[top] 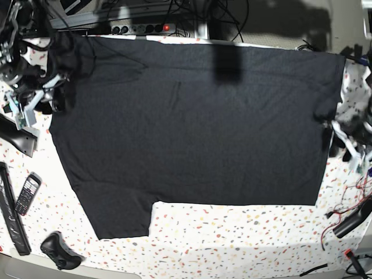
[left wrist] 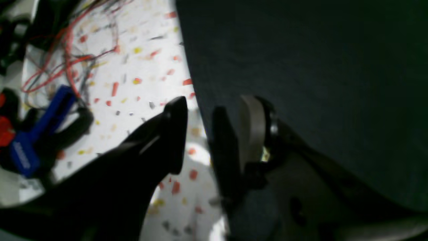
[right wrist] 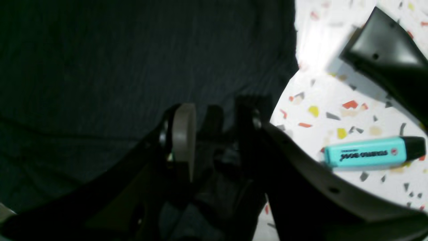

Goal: Fold the T-shirt properly
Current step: 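Open both grippers and raise them off the shirt, then move left gripper to the hem corner, right gripper to the sleeve side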

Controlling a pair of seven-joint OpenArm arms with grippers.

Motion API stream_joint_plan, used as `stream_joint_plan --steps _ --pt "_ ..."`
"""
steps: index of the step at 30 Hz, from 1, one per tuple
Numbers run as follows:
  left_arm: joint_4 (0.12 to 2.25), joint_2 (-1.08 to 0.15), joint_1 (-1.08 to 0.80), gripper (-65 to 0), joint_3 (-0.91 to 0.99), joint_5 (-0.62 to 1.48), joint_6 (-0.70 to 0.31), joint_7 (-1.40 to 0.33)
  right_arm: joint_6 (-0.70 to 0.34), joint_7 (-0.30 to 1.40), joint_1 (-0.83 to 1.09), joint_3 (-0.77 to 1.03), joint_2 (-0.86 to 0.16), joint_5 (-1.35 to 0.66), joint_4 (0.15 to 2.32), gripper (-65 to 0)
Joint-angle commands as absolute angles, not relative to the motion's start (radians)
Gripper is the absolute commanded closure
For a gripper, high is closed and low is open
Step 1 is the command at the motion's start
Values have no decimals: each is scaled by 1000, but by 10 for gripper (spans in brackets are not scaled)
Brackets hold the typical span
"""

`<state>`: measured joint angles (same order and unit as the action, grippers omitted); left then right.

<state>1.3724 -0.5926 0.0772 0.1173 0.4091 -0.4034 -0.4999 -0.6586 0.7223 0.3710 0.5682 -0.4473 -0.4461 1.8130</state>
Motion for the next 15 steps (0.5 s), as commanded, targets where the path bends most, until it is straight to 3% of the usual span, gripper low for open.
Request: stream_joint_plan --steps 1,8,15 --pt "1326 -607 149 -241 125 447 -424 -471 -654 713 365 576 -462 -456 1828 -209" --pt "820 -524 529 -241 123 472 -573 -471 -651 773 363 576 -462 -457 1828 -209" --pt "403 -476 812 -241 123 301 -565 -331 -651 864 364 576 -457 -456 1828 -209"
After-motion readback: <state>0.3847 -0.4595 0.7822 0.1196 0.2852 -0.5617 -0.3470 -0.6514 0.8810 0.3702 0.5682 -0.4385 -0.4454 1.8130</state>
